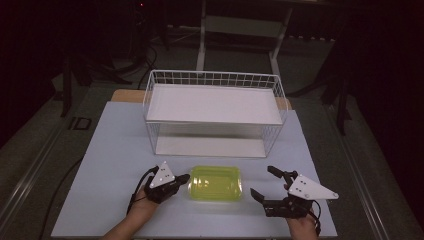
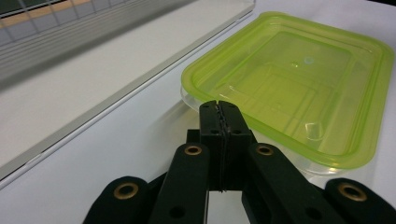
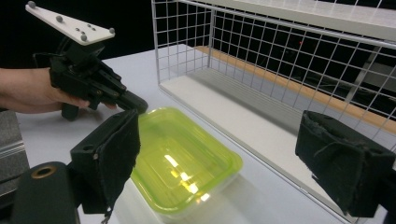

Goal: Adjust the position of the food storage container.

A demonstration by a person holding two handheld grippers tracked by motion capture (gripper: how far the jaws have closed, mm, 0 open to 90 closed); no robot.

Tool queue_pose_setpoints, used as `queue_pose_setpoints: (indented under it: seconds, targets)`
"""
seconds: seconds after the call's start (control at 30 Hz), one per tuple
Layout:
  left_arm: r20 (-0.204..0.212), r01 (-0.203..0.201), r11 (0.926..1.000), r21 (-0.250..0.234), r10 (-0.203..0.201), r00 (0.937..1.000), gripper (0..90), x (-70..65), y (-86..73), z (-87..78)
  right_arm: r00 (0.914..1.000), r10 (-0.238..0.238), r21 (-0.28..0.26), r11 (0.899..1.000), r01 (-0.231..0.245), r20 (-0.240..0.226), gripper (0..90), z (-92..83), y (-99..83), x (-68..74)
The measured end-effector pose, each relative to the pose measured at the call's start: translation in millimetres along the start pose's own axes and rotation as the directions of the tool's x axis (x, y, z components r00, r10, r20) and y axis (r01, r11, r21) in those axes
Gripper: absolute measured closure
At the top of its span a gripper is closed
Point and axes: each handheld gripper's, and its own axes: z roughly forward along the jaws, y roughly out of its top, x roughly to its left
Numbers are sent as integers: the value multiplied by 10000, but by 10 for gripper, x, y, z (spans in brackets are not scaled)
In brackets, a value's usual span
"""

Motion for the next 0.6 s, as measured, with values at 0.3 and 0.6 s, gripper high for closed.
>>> queue_pose_setpoints:
  seconds: [0.3,0.6]
  targets:
    - [292,45,10000,-58,-44,9996,896,-77,24,83,10000,-30,33,10000,29,66,138,4,-6,-4]
    - [-302,-179,9998,-92,176,9994,691,-38,110,-83,9989,-427,37,9991,426,183,138,15,-9,33]
